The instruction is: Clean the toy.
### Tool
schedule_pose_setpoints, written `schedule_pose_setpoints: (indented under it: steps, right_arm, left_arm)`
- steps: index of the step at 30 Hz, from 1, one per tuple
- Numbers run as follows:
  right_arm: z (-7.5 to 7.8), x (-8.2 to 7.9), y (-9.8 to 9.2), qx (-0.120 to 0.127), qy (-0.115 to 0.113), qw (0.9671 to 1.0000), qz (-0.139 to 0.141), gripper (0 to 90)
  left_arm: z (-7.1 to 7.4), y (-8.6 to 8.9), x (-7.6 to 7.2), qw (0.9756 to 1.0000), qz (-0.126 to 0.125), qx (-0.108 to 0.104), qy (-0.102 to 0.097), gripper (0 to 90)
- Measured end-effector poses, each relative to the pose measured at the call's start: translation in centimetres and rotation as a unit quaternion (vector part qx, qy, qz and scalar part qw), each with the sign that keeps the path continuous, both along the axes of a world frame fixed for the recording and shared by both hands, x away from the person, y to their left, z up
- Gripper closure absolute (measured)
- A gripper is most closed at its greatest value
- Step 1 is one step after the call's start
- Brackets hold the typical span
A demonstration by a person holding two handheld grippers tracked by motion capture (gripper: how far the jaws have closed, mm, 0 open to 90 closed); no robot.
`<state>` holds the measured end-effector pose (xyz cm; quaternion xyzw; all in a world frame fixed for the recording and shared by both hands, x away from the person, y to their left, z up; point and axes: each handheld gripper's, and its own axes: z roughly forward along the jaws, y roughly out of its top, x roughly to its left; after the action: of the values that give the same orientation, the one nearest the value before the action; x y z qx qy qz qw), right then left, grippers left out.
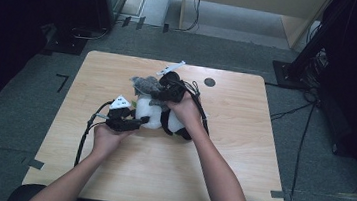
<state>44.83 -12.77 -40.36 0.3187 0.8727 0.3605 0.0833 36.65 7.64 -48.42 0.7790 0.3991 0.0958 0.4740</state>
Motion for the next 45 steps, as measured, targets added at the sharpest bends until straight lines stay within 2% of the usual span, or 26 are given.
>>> schedule_pose_setpoints:
  steps: [1, 4, 6, 13, 20, 26, 29, 31, 34, 36, 39, 42, 44, 45]
  right_arm:
    - [0.0, 0.0, -0.1, -0.006, -0.001, 1.0000, -0.005, 79.5]
    - [-0.3, 0.5, -1.0, 0.007, 0.016, 0.9998, -0.013, 79.5]
    - [-0.3, 0.7, -1.5, 0.005, 0.020, 0.9996, -0.017, 79.3]
    - [-0.4, 2.1, -3.8, 0.005, 0.044, 0.9978, -0.050, 78.7]
    - [-0.5, 3.0, -7.1, 0.026, 0.045, 0.9955, -0.079, 78.5]
    - [-0.8, 3.1, -9.7, 0.039, 0.050, 0.9937, -0.093, 78.5]
    - [-1.2, 3.1, -10.9, 0.046, 0.054, 0.9935, -0.089, 77.7]
    - [-1.3, 3.0, -11.3, 0.045, 0.054, 0.9935, -0.090, 77.6]
    - [-1.6, 2.9, -11.7, 0.029, 0.046, 0.9944, -0.091, 75.9]
    - [-2.0, 2.8, -12.3, 0.033, 0.035, 0.9951, -0.086, 76.6]
    - [-3.1, 2.8, -13.3, 0.038, 0.053, 0.9931, -0.097, 79.5]
    - [-4.6, 2.9, -14.4, 0.032, 0.078, 0.9900, -0.113, 79.9]
    - [-5.2, 2.6, -14.8, 0.029, 0.074, 0.9896, -0.120, 79.9]
    - [-5.5, 2.4, -14.9, 0.019, 0.081, 0.9887, -0.125, 79.8]
  left_arm:
    - [0.0, 0.0, 0.0, 1.0000, 0.000, 0.000, 0.003, 49.7]
    - [0.1, -0.1, 0.0, 0.9999, 0.000, 0.004, 0.010, 49.7]
    - [0.1, -0.1, 0.0, 0.9999, -0.001, 0.006, 0.012, 49.6]
    - [0.2, 0.0, 0.2, 0.9999, -0.005, 0.009, 0.012, 49.6]
    - [0.1, 0.0, 0.3, 0.9999, -0.004, 0.007, 0.013, 49.2]
    - [0.1, 0.1, 0.3, 0.9999, -0.003, 0.009, 0.014, 49.1]
    - [0.0, 0.1, 0.3, 0.9998, -0.004, 0.009, 0.014, 48.9]
    - [0.0, 0.1, 0.3, 0.9998, -0.004, 0.009, 0.015, 49.0]
    - [0.0, 0.2, 0.4, 0.9998, -0.005, 0.009, 0.017, 49.1]
    - [0.0, 0.3, 0.4, 0.9998, -0.006, 0.008, 0.019, 49.0]
    - [0.0, 0.3, 0.4, 0.9997, -0.006, 0.006, 0.021, 49.0]
    - [0.0, 0.3, 0.5, 0.9997, -0.006, 0.004, 0.023, 49.0]
    - [0.0, 0.3, 0.5, 0.9997, -0.007, 0.005, 0.022, 49.0]
    - [0.0, 0.3, 0.5, 0.9997, -0.007, 0.004, 0.021, 49.0]
